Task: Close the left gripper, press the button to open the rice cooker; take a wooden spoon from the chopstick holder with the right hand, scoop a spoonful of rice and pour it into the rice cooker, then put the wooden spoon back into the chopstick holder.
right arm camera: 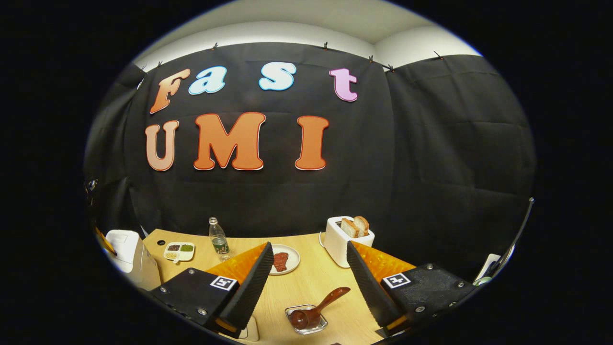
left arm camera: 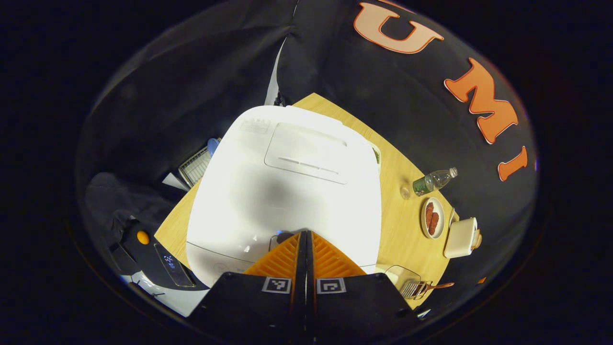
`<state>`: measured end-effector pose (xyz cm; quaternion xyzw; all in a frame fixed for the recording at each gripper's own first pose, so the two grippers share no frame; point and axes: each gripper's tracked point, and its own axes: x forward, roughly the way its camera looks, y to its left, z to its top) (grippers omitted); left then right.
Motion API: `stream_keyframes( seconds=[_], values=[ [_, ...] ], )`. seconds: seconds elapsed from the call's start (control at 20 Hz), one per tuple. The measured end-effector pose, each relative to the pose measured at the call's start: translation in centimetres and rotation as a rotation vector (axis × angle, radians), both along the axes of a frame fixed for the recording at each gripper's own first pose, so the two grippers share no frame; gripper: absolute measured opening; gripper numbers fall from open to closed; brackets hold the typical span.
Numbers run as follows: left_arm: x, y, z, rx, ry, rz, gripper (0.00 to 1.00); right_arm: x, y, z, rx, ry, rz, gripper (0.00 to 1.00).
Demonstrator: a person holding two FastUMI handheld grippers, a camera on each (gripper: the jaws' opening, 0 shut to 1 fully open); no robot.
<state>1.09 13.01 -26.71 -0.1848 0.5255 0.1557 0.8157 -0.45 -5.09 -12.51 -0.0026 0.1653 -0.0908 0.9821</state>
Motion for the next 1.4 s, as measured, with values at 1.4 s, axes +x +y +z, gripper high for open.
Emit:
stream_keyframes(
  seconds=[1.4],
  values=[
    [2.1,-5.6,19.2,0.416,-0.666,-0.082,0.17,-0.3,-6.8,-10.4,0.311,0.242,-0.102,0.92]
  ],
)
